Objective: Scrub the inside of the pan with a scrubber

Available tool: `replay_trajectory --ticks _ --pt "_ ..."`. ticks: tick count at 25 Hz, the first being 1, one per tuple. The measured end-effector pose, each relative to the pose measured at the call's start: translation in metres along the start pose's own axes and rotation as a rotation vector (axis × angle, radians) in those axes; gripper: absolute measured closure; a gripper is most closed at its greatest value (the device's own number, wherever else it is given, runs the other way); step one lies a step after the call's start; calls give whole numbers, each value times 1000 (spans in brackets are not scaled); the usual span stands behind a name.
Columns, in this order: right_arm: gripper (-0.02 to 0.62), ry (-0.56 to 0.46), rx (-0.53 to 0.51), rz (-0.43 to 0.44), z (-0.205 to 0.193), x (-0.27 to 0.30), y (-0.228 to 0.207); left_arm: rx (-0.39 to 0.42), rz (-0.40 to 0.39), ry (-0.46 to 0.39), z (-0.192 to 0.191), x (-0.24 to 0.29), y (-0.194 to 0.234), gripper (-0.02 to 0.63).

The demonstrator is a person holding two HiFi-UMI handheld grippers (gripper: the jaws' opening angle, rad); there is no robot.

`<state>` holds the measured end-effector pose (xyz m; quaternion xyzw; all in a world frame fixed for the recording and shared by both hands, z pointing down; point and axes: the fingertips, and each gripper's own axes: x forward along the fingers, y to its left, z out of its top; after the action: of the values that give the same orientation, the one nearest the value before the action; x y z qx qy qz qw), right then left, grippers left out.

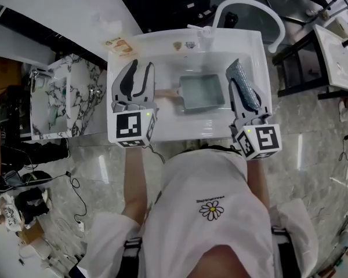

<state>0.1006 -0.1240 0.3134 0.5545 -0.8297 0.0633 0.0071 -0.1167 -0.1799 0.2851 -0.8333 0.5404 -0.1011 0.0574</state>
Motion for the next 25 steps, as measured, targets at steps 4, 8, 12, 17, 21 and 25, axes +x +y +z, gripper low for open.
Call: replay_trajectory --ticks 4,8,12,17,21,25 --pt "534 25 9 32 -8 3 -1 258 -273 180 -35 19 -20 412" --pt "534 41 14 51 -15 4 2 389 -503 449 -118 16 -35 356" --pt "534 66 -4 77 -24 6 7 714 -749 767 -208 -10 -35 351" --pt "534 111 -7 93 -36 9 6 867 -896 989 -258 -19 -34 351" --pt "534 144 -10 106 -47 15 6 888 -972 1132 -284 -19 -36 351" --pt "534 168 -10 113 -55 18 4 874 -1003 1221 -299 -16 -38 375"
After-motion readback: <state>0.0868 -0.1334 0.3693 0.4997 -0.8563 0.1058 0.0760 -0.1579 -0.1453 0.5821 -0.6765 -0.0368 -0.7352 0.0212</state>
